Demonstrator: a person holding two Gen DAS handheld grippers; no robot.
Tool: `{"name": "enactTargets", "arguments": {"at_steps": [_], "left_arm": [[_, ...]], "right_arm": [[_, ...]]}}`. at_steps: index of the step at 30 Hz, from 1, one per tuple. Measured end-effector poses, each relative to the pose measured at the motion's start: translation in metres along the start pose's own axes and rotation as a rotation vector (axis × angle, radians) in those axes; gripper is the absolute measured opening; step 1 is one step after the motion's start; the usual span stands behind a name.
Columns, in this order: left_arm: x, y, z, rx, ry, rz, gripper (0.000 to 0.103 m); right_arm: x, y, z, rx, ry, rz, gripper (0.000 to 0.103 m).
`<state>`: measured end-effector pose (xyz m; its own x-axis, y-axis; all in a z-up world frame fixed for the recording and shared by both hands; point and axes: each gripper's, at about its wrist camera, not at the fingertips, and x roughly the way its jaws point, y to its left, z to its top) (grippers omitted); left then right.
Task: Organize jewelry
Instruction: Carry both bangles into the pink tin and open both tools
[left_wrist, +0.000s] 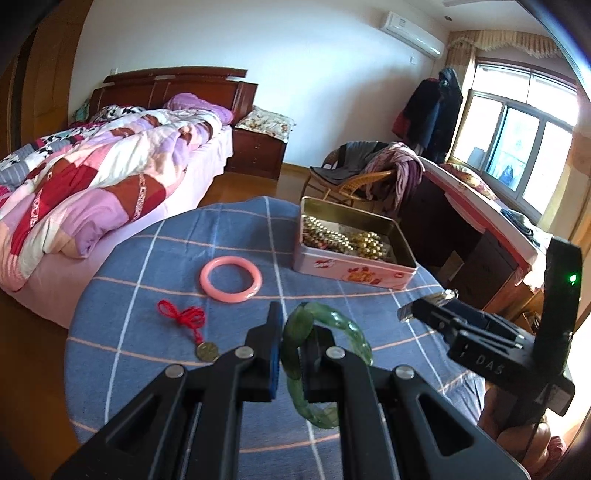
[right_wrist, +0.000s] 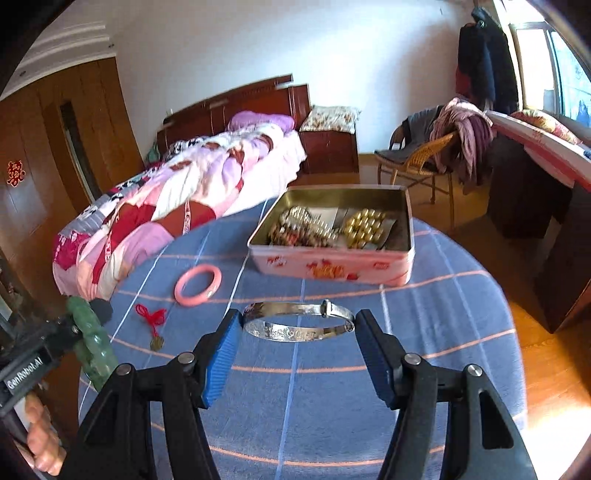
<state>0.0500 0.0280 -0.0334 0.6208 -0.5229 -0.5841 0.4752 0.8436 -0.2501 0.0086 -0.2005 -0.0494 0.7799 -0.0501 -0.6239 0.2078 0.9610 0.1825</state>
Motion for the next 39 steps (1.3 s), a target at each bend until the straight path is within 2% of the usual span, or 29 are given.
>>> {"name": "enactTargets", "arguments": {"at_steps": [13, 19, 25, 31, 39], "left_arm": [[0.030, -0.043, 0.010, 0.054, 0.035, -0.058, 0.009], [0.045, -0.065, 0.042, 0.087, -0.010, -0.094, 0.009], [0.076, -0.087, 0.085, 0.131, -0.079, -0.109, 0.009], [0.128, -0.089, 0.102, 0.114, -0.036, -0.101, 0.009], [0.189, -0.082, 0.092, 0.092, 0.089, -0.044, 0.009]], "right_arm": [[-0.002, -0.028, 0.014, 0.046, -0.035, -0.022, 0.063], [-0.005, -0.042, 0.049, 0.036, -0.114, -0.051, 0.063], [0.019, -0.056, 0.094, 0.048, -0.166, -0.075, 0.063], [0.076, -0.077, 0.113, 0.109, -0.089, -0.087, 0.064], [0.135, -0.086, 0.108, 0.102, 0.021, -0.082, 0.064]]}}
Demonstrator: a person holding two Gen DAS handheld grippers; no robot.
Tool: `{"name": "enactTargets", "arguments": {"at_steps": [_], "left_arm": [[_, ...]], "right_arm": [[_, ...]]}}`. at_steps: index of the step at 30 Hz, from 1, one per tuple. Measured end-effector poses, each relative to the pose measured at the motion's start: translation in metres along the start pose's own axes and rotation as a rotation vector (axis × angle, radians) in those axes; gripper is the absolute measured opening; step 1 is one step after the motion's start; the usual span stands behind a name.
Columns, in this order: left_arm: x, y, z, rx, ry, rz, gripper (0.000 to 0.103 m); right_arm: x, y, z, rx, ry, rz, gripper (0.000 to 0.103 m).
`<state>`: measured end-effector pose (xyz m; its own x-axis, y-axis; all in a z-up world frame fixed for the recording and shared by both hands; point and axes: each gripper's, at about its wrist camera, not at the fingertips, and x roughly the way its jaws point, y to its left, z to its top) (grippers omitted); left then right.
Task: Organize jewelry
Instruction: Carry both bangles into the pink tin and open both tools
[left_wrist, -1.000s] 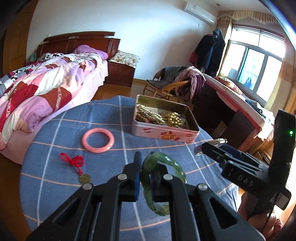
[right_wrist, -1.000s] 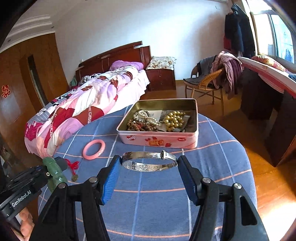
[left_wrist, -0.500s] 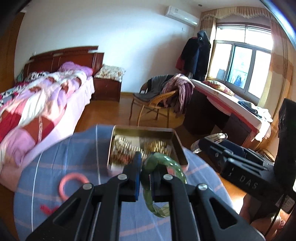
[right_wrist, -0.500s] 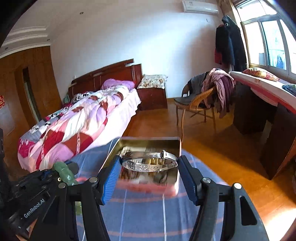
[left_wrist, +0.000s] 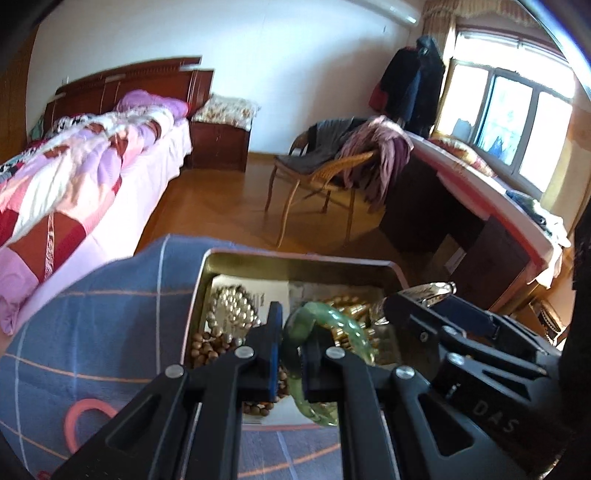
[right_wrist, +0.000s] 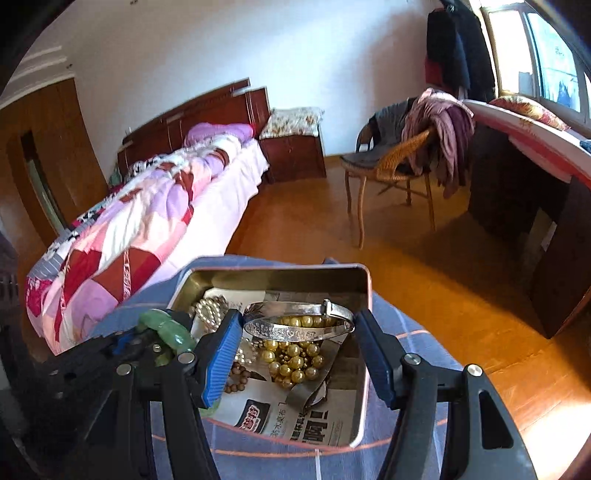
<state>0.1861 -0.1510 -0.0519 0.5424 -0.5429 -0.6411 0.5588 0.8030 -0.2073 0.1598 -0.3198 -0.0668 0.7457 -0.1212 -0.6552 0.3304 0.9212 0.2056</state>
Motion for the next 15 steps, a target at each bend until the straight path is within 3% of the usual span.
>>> {"name": "enactTargets", "arguments": {"at_steps": [7, 12, 15], "left_arm": [[0.024, 0.003, -0.002, -0.005, 0.064, 0.042, 0.009], [0.035, 0.000, -0.004, -0.007, 0.110, 0.082, 0.014], [0.032, -0.005, -0.003, 0.000, 0.118, 0.091, 0.054]], "right_arm": [[0.027, -0.006, 0.000, 0.003, 0.047, 0.031, 0.065], [0.028, -0.011, 0.003, 0.064, 0.051, 0.171, 0.065], [0.019, -0.013, 0.004, 0.089, 0.032, 0.198, 0.067]]}}
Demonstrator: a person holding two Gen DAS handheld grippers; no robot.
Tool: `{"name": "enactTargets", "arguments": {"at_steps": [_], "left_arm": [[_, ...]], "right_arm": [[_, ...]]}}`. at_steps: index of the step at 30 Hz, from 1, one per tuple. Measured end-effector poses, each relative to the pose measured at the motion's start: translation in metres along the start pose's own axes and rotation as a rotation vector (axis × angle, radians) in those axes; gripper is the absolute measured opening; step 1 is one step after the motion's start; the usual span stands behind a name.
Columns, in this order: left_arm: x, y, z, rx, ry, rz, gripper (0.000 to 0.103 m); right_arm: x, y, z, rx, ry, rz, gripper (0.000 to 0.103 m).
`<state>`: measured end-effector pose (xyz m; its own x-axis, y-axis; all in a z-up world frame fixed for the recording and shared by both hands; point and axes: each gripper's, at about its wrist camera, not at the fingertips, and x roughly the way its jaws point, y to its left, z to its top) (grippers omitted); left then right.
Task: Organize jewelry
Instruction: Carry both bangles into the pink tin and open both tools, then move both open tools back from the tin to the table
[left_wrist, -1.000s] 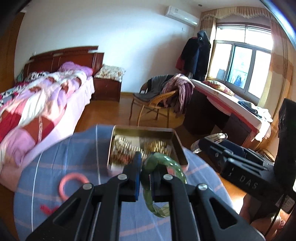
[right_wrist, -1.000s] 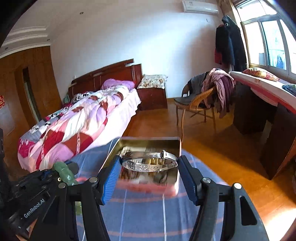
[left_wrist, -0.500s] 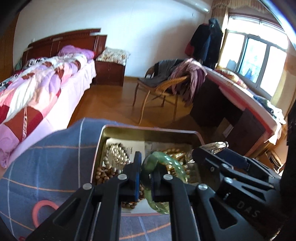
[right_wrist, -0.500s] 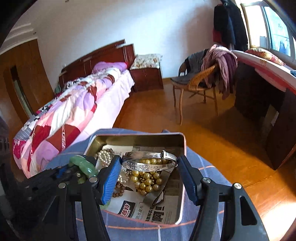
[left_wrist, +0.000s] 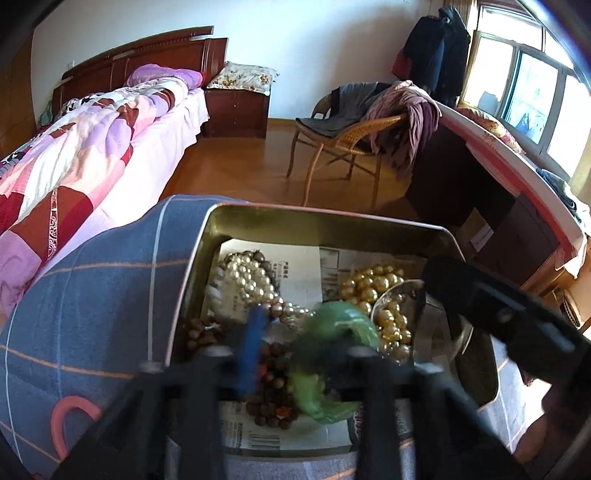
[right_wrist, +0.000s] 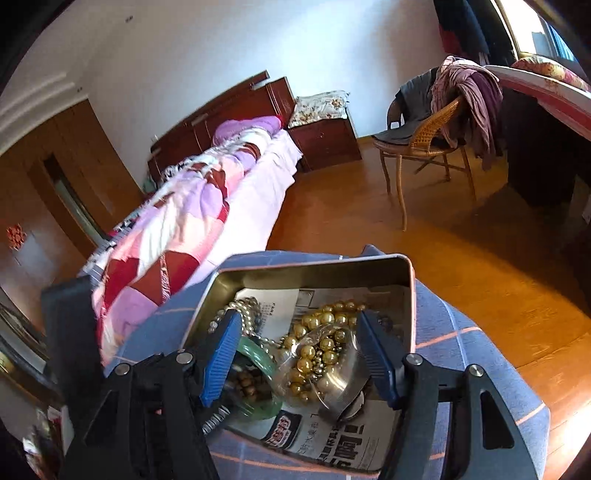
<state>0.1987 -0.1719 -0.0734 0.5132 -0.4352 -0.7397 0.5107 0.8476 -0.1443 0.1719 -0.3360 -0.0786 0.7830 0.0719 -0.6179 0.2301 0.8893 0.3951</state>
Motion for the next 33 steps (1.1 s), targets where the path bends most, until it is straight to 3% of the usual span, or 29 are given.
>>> {"name": "enactTargets", "arguments": {"at_steps": [1, 2, 5, 10, 18, 27, 33], "left_arm": [[-0.005, -0.002, 0.000, 0.003, -0.011, 0.009, 0.073], [-0.010, -0.003, -0.001, 0.007, -0.031, 0.033, 0.085], [-0.023, -0.005, -0.002, 0.023, -0.080, 0.085, 0.097], [-0.046, -0.001, -0.010, 0.029, -0.105, 0.117, 0.098], [-0.070, 0.001, -0.031, 0.067, -0.111, 0.196, 0.098], [-0.106, 0.005, -0.071, 0.095, -0.138, 0.225, 0.098], [-0.124, 0.015, -0.105, 0.052, -0.120, 0.224, 0.100]], "right_arm": [[-0.004, 0.001, -0.001, 0.002, -0.007, -0.003, 0.069], [-0.009, 0.001, -0.002, 0.006, -0.018, -0.009, 0.070], [-0.024, 0.000, -0.006, 0.023, -0.052, -0.028, 0.070], [-0.056, 0.001, -0.020, 0.059, -0.119, -0.069, 0.070], [-0.082, 0.017, -0.052, 0.048, -0.114, -0.160, 0.070], [-0.102, 0.029, -0.094, 0.074, -0.093, -0.149, 0.070], [-0.108, 0.035, -0.125, 0.077, -0.063, -0.148, 0.070]]}}
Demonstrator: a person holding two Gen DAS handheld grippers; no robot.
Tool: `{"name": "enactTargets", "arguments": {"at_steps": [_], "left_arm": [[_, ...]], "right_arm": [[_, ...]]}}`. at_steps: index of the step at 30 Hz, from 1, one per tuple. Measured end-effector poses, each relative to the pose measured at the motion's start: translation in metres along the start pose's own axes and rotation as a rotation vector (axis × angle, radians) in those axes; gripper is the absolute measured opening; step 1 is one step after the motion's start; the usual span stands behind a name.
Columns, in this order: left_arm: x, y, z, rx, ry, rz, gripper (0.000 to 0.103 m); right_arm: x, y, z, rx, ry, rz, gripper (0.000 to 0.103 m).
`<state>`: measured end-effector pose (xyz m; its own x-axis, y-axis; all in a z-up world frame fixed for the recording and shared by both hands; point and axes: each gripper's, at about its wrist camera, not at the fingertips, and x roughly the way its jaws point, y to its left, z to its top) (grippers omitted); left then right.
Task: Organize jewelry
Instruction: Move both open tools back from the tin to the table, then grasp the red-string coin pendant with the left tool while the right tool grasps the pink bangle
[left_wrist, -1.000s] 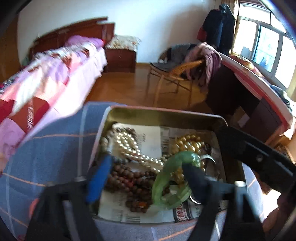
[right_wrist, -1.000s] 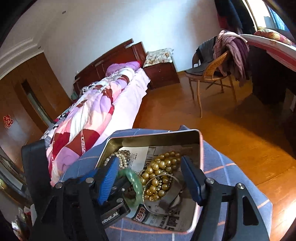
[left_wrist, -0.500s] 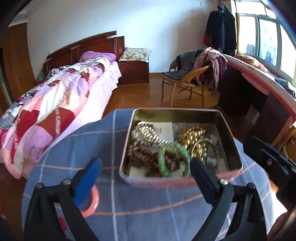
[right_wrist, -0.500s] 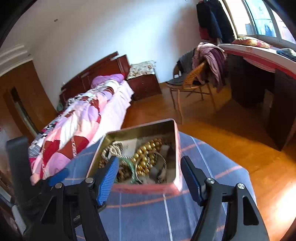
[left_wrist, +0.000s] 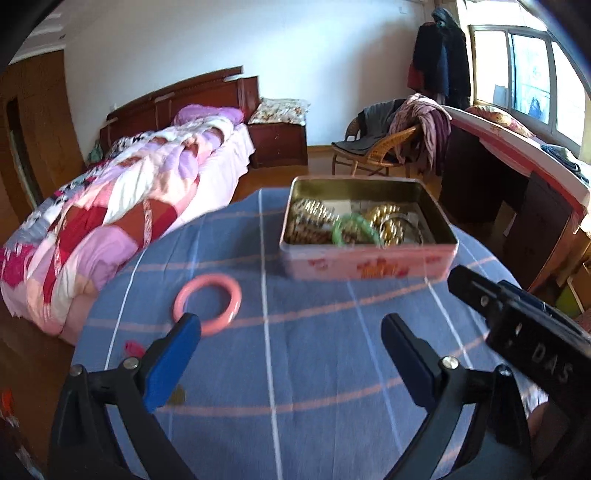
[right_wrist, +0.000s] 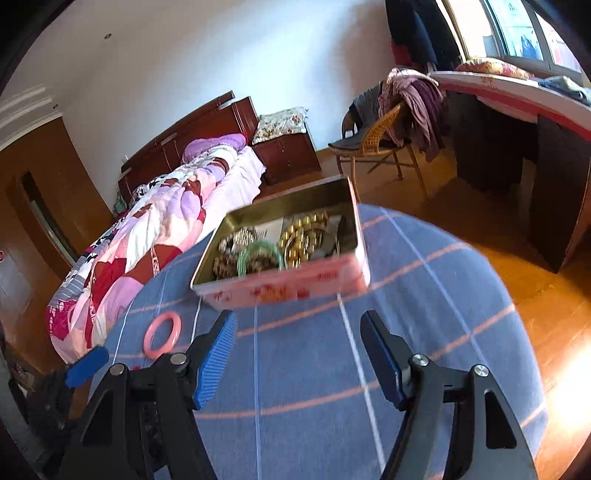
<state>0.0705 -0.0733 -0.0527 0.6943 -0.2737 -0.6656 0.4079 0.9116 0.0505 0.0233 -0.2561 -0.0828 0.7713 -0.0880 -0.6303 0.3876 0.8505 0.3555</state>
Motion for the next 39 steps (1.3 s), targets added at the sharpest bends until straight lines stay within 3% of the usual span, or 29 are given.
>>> {"name": "enactTargets", "arguments": {"at_steps": [10, 16, 20, 25, 30, 32, 34, 37, 39], "left_arm": [[-0.011, 0.022, -0.054, -0.024, 0.070, 0.005, 0.100], [-0.022, 0.058, -0.069, -0.076, 0.049, 0.050, 0.099], [-0.018, 0.091, -0.071, -0.129, 0.040, 0.075, 0.088], [0.009, 0.126, -0.056, -0.245, 0.067, 0.039, 0.082], [0.043, 0.131, -0.042, -0.278, 0.100, 0.010, 0.065], [0.056, 0.134, -0.042, -0.304, 0.135, 0.003, 0.053], [0.067, 0.135, -0.043, -0.330, 0.181, -0.039, 0.051], [0.067, 0.127, -0.040, -0.284, 0.178, -0.021, 0.049], [0.067, 0.123, -0.041, -0.260, 0.187, 0.013, 0.037]], "right_arm": [[-0.012, 0.023, -0.034, -0.078, 0.046, 0.028, 0.070], [-0.021, 0.041, -0.044, -0.133, 0.044, 0.061, 0.069], [-0.022, 0.056, -0.047, -0.189, 0.055, 0.096, 0.058], [-0.018, 0.074, -0.055, -0.241, 0.061, 0.122, 0.058], [-0.006, 0.083, -0.057, -0.262, 0.080, 0.117, 0.058], [-0.003, 0.084, -0.058, -0.266, 0.087, 0.114, 0.058], [0.000, 0.085, -0.058, -0.274, 0.087, 0.107, 0.058], [0.005, 0.087, -0.056, -0.280, 0.088, 0.101, 0.058], [0.011, 0.088, -0.052, -0.274, 0.095, 0.106, 0.058]]}}
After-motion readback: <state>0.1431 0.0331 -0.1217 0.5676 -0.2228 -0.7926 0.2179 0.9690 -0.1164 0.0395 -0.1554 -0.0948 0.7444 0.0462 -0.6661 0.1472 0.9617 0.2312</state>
